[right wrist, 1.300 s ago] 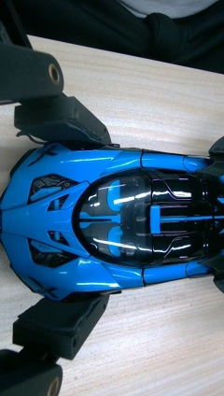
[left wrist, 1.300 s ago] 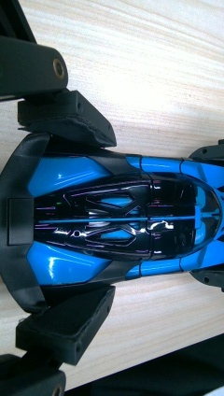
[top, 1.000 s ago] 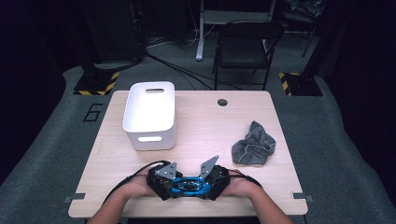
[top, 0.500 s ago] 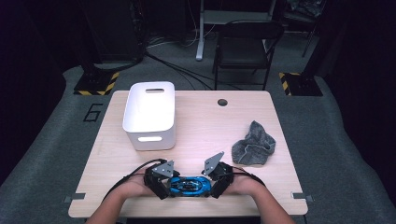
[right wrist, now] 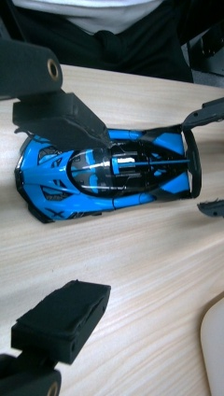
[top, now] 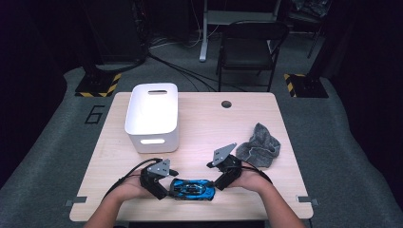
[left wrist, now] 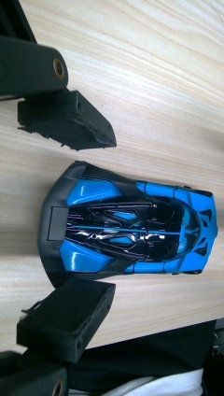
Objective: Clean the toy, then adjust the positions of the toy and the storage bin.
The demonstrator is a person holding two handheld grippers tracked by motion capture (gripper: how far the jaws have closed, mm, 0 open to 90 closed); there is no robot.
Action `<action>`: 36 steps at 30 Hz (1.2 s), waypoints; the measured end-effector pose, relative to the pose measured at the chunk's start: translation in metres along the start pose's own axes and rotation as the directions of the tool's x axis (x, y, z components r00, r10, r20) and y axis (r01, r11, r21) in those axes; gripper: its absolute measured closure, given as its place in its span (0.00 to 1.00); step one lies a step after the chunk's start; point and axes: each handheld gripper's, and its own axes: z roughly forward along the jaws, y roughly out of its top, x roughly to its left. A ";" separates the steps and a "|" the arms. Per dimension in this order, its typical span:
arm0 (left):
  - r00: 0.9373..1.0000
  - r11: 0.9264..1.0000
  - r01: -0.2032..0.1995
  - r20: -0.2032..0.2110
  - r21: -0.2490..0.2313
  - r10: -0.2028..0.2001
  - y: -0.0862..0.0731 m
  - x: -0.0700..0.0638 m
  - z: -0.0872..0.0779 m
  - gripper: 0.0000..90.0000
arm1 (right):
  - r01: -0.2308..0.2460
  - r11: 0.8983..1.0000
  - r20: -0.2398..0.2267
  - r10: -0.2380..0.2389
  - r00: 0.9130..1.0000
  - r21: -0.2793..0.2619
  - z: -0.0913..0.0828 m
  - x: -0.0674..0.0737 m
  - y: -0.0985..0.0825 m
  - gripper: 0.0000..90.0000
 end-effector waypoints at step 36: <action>0.993 0.995 0.095 -0.067 -0.033 -0.097 -0.014 0.011 -0.063 0.45 | -0.032 0.999 0.067 0.033 0.997 -0.015 0.009 -0.013 0.037 0.42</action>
